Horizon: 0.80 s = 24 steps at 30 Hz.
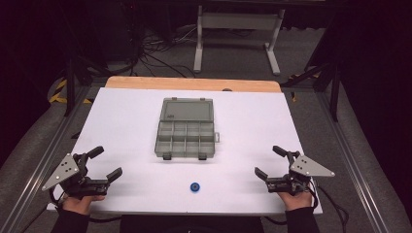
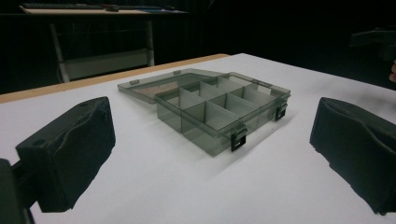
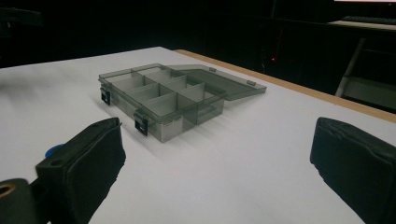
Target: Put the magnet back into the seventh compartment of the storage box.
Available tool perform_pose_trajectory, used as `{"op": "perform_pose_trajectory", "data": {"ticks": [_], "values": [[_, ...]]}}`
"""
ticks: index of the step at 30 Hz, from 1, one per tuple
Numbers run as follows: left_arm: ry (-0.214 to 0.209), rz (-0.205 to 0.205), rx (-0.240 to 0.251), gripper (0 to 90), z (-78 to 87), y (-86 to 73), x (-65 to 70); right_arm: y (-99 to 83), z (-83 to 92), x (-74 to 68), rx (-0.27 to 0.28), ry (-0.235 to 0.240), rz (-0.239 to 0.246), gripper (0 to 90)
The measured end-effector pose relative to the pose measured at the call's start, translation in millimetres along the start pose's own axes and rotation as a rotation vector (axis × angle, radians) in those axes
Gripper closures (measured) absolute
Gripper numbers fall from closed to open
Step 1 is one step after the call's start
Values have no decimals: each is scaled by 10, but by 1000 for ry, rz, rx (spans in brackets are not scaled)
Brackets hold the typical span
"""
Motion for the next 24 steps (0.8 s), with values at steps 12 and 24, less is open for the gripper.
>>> {"op": "perform_pose_trajectory", "data": {"ticks": [12, 24], "values": [[6, -48, -8, 5, 3, 15, 20, 19, 6, -23, -10, -5, 9, 35], [-3, -35, -1, 5, 2, 19, 15, 20, -5, -35, -21, 0, 11, 36]]}}
Point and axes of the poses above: each handheld gripper's, and its own axes: z roughly backward along the jaws, y roughly out of its top, x roughly to its right, the point moved 7 cm from there along -z, roughly forward along the jaws, and after that the axes turned 7 degrees about x, right-handed, at the moved point
